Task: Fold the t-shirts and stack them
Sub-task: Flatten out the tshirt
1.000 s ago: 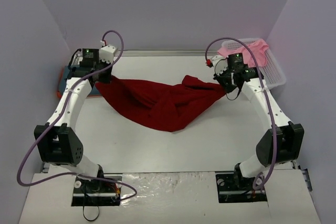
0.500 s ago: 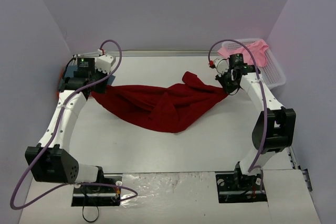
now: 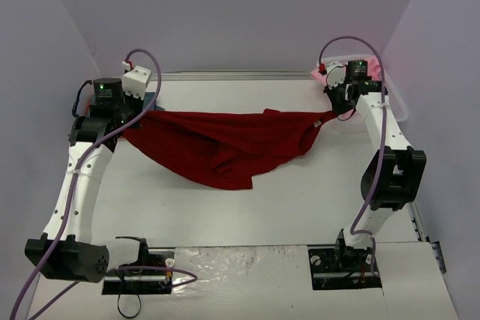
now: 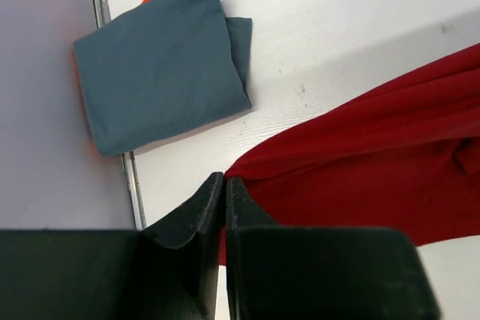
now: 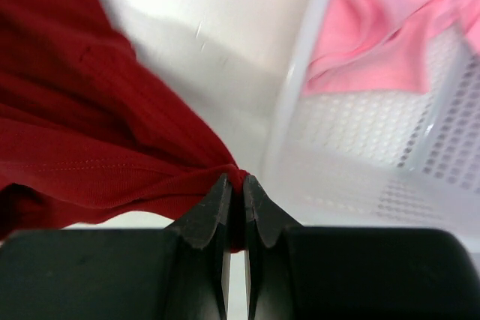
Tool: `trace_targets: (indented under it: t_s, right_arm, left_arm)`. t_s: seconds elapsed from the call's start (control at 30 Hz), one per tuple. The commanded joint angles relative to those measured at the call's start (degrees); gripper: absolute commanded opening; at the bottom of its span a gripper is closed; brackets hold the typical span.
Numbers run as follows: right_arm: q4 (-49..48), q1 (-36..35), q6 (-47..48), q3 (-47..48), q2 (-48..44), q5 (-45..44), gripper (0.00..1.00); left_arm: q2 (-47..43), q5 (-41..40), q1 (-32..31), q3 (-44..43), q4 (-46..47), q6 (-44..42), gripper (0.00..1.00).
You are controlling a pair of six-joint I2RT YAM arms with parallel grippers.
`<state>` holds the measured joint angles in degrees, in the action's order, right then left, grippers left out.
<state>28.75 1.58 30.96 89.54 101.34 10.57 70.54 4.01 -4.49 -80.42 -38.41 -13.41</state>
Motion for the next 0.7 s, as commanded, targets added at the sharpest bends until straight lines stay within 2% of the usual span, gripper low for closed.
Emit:
trace_targets:
  t_s: [0.0, 0.13, 0.27, 0.5, 0.67]
  right_arm:
    - [-1.1, 0.7, -2.8, 6.3, -3.8, 1.6, 0.0]
    - [-0.8, 0.6, -5.1, 11.0, -5.7, 4.2, 0.0]
    - [0.0, 0.5, -5.7, 10.8, -9.1, 7.6, 0.0]
    - [1.0, 0.3, -3.4, 1.6, -12.1, 8.9, 0.0]
    - [4.6, 0.2, -0.5, -2.4, -12.0, 10.5, 0.0]
  left_arm:
    - [-2.1, -5.3, 0.4, -3.5, 2.7, 2.8, 0.02]
    - [-0.5, -5.4, 0.4, -5.4, 3.0, 5.7, 0.02]
    - [-1.2, -4.0, 0.4, -6.2, 3.8, 6.4, 0.02]
    - [-2.0, 1.8, 0.3, -2.7, 3.3, 5.4, 0.02]
    - [-4.6, 1.8, 0.4, 0.7, 5.2, 4.8, 0.02]
